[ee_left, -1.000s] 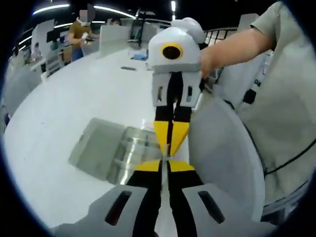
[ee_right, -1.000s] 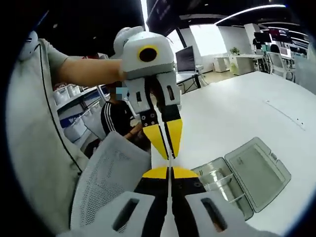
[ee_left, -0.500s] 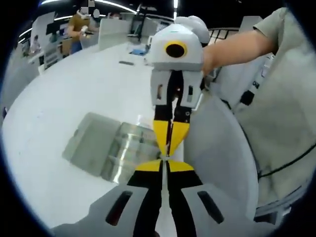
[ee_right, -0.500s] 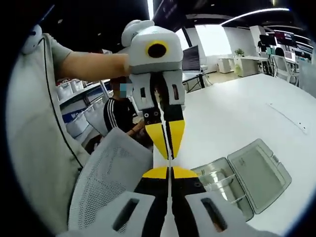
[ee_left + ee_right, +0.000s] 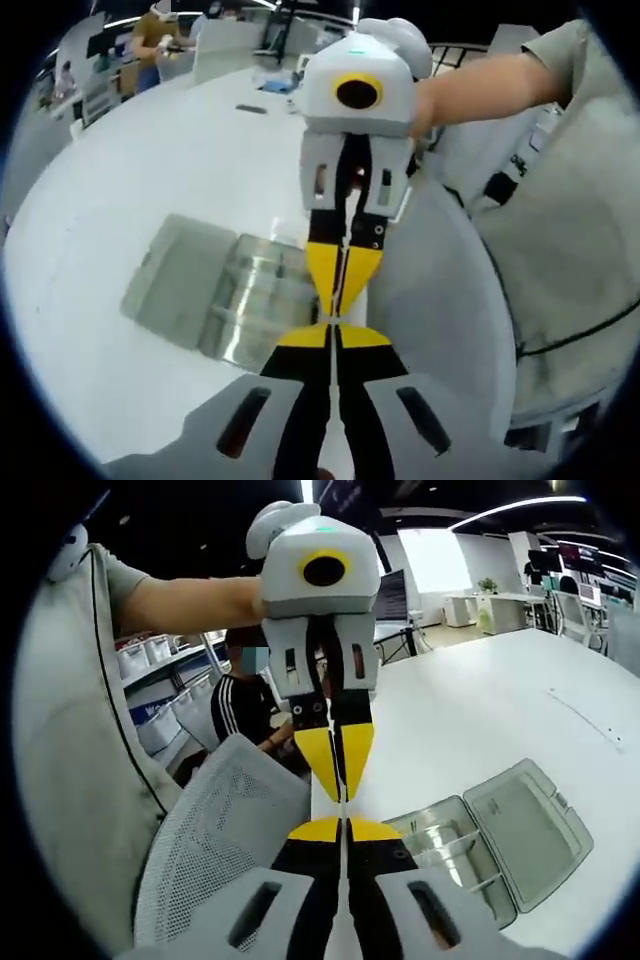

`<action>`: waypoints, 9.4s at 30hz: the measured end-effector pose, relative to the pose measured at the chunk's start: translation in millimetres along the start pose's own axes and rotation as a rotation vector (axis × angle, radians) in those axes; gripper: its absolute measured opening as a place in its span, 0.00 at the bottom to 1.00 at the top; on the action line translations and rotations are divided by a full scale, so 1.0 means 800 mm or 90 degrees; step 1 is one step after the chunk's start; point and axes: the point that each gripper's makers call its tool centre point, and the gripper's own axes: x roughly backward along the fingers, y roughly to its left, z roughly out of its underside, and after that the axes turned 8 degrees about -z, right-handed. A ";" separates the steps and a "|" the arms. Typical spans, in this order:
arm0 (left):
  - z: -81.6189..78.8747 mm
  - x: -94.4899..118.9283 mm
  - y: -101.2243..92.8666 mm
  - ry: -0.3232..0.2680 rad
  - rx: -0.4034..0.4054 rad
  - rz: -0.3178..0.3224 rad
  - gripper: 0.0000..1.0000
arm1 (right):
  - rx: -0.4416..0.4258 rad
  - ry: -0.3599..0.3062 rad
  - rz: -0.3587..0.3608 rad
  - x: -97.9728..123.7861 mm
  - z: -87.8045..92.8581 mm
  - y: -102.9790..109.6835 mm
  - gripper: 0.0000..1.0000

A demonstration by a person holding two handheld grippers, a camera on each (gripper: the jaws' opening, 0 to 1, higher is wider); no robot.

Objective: Insert the divider into the dual guide fixture by aligning both edges with the guide slots and pushing it downward to the bottom, including one-sided entry, uneven engagement, binding, and posture correction.

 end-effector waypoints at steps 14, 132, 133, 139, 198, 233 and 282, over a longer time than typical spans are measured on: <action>0.006 -0.004 -0.001 0.045 0.004 0.013 0.00 | 0.003 0.011 -0.001 -0.005 0.007 0.000 0.00; 0.033 -0.043 0.068 0.349 -0.147 -0.146 0.00 | 0.039 0.061 0.158 0.046 0.052 -0.018 0.50; 0.032 -0.043 0.068 0.349 -0.148 -0.147 0.00 | 0.039 0.061 0.158 0.046 0.052 -0.018 0.50; 0.032 -0.045 0.070 0.350 -0.146 -0.150 0.00 | 0.038 0.063 0.158 0.047 0.054 -0.017 0.50; 0.044 -0.061 0.076 0.374 -0.165 -0.143 0.00 | 0.024 0.063 0.148 0.046 0.060 -0.017 0.54; 0.054 -0.075 0.081 0.390 -0.185 -0.122 0.00 | 0.007 0.061 0.144 0.047 0.068 -0.021 0.54; 0.073 -0.094 0.085 0.390 -0.183 -0.114 0.00 | -0.001 0.066 0.139 0.045 0.069 -0.027 0.54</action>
